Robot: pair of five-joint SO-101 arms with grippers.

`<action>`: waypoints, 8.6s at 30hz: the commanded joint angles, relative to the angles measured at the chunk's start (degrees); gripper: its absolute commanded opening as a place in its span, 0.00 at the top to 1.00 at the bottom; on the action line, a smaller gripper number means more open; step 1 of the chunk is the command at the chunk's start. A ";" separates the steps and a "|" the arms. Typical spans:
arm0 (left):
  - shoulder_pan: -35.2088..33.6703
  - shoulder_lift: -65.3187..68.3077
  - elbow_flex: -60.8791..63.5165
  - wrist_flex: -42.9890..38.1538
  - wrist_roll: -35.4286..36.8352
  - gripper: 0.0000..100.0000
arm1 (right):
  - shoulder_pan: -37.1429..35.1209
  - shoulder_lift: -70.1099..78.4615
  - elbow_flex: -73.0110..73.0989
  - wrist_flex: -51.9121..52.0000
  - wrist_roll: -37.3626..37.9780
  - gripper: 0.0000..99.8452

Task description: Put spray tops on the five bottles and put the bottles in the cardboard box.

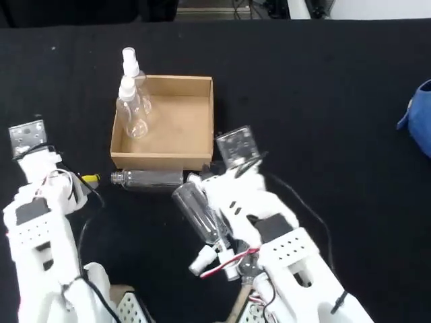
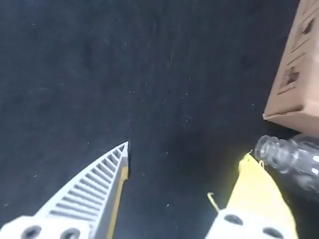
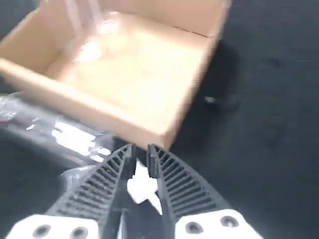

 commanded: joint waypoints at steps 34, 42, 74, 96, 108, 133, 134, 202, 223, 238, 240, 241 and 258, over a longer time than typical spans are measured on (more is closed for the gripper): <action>0.04 16.26 -4.35 -6.77 6.59 0.80 | -11.60 36.18 -42.15 43.34 8.62 0.96; -0.40 16.26 -4.35 -7.12 6.59 0.80 | -21.45 36.18 -42.59 41.58 8.62 0.96; -0.40 16.35 -4.88 -7.30 6.77 0.80 | -21.10 36.79 -28.00 28.13 11.34 0.82; -0.40 16.79 -4.70 -7.30 6.77 0.80 | -27.16 40.31 -47.52 39.12 8.70 0.99; -2.86 16.79 -4.97 -7.30 6.95 0.80 | -27.52 29.05 -52.00 32.79 8.53 0.99; -33.19 16.88 -17.80 -1.93 -10.64 0.80 | -39.65 45.41 -42.07 -3.87 8.53 0.94; -33.36 16.88 -17.80 -1.93 -11.08 0.80 | -39.74 46.64 -43.12 -2.99 8.53 0.90; -6.11 16.88 -29.93 15.38 -43.34 0.80 | 1.14 -17.45 -13.41 42.11 14.68 0.76; -17.63 17.76 -20.00 10.55 -59.08 0.80 | 1.23 -17.45 -13.41 42.11 14.86 0.76; 3.30 4.66 -28.00 42.73 -59.34 0.80 | 1.41 -17.45 -13.41 42.20 14.68 0.76; 3.74 4.66 -26.24 40.62 -59.43 0.79 | 1.41 -17.45 -13.41 42.20 14.68 0.76; 3.74 4.66 -25.19 39.38 -59.52 0.79 | 1.41 -17.45 -13.41 42.20 14.68 0.76; 5.14 4.48 -5.41 18.90 -54.15 0.79 | 1.49 -17.45 -13.41 42.29 15.03 0.76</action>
